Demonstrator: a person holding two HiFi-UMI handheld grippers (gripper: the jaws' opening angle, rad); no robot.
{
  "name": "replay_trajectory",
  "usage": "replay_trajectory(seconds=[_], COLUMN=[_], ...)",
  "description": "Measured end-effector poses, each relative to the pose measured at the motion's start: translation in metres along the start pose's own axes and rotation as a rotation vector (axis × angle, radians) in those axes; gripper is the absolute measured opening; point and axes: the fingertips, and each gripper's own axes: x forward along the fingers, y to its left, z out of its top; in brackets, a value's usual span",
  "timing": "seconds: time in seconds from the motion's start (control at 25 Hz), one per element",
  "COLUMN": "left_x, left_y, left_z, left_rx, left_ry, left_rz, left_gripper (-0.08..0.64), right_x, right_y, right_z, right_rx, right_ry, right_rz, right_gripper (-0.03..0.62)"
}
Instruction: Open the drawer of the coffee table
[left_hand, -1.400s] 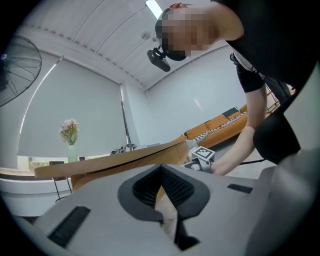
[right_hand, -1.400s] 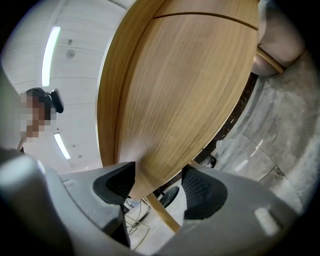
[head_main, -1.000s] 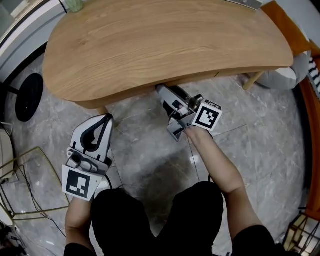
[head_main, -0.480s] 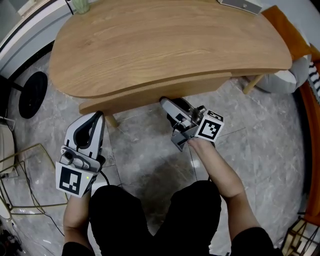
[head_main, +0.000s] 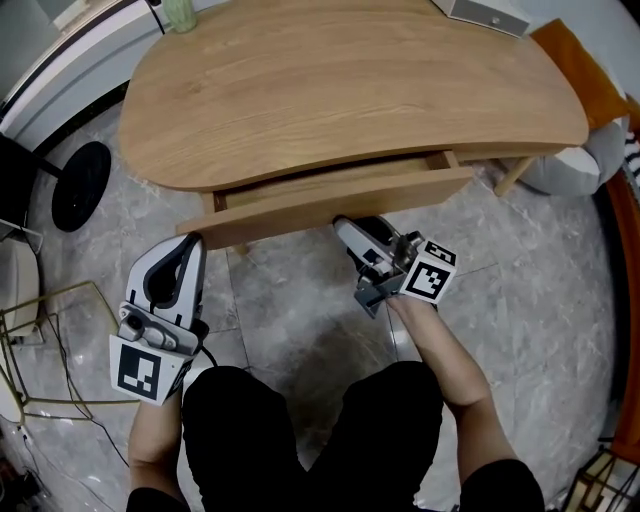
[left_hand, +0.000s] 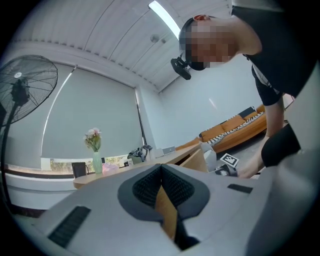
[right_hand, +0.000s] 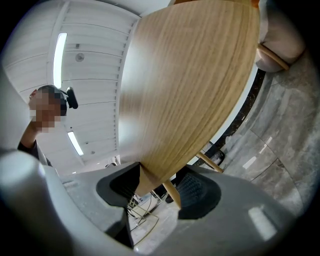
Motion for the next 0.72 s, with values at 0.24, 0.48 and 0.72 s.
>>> replay_trajectory(seconds=[0.24, 0.48, 0.72], left_x=[-0.015, -0.031, -0.043], left_y=[0.003, 0.012, 0.018], left_z=[0.006, 0.011, 0.014], left_rx=[-0.005, 0.013, 0.017], left_ry=[-0.002, 0.004, -0.001], left_rz=[0.043, 0.08, 0.106], left_gripper=[0.008, 0.008, 0.008], right_x=[-0.007, -0.016, -0.023], right_y=[0.007, 0.016, 0.024], right_z=[-0.006, -0.011, -0.016], right_rx=[-0.026, -0.022, -0.014], right_ry=[0.025, 0.023, 0.018], right_rz=[-0.004, 0.006, 0.014], right_gripper=[0.224, 0.224, 0.224])
